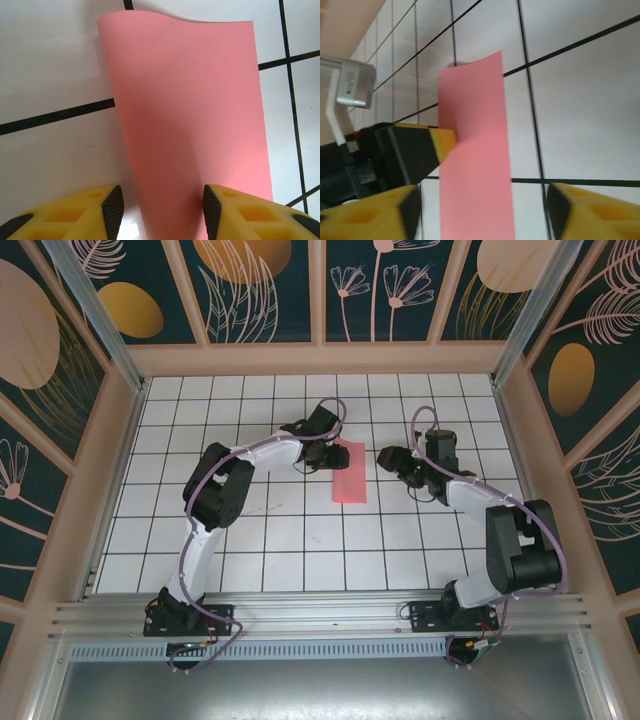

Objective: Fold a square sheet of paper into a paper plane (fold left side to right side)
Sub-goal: Hold the square sheet of paper at the center of the table.

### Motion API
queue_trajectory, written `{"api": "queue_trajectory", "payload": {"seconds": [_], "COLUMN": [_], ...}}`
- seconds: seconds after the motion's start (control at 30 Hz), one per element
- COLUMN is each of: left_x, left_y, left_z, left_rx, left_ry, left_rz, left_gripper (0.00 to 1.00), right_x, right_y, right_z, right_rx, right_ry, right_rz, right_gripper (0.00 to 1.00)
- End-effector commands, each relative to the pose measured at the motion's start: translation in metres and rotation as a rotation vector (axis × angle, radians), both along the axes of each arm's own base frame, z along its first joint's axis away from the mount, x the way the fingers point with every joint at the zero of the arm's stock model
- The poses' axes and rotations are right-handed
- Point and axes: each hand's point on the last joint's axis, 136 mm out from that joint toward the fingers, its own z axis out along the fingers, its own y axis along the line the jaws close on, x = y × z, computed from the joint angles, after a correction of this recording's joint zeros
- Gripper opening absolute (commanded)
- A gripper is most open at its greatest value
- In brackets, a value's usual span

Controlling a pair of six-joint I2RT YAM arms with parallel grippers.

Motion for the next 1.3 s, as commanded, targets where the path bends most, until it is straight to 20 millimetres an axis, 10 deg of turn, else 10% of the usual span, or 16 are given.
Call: {"api": "queue_trajectory", "payload": {"seconds": [0.0,0.33,1.27], "left_x": [-0.015,-0.015,-0.006], "left_y": [-0.004,-0.003,0.001], "left_z": [-0.041,-0.041,-0.015], "left_rx": [0.048,0.051,0.060], "left_ry": [0.057,0.054,-0.013], "left_rz": [-0.030,-0.027,-0.018], "left_gripper": [0.49,0.49,0.55], "right_x": [0.003,0.018,-0.004], "right_y": [0.029,0.058,0.043], "right_z": [0.002,-0.031,-0.105], "right_rx": [0.075,0.044,-0.124], "right_ry": [0.020,0.104,0.302], "right_rz": [0.094,0.140,0.145], "right_gripper": [0.47,0.02,0.01]}}
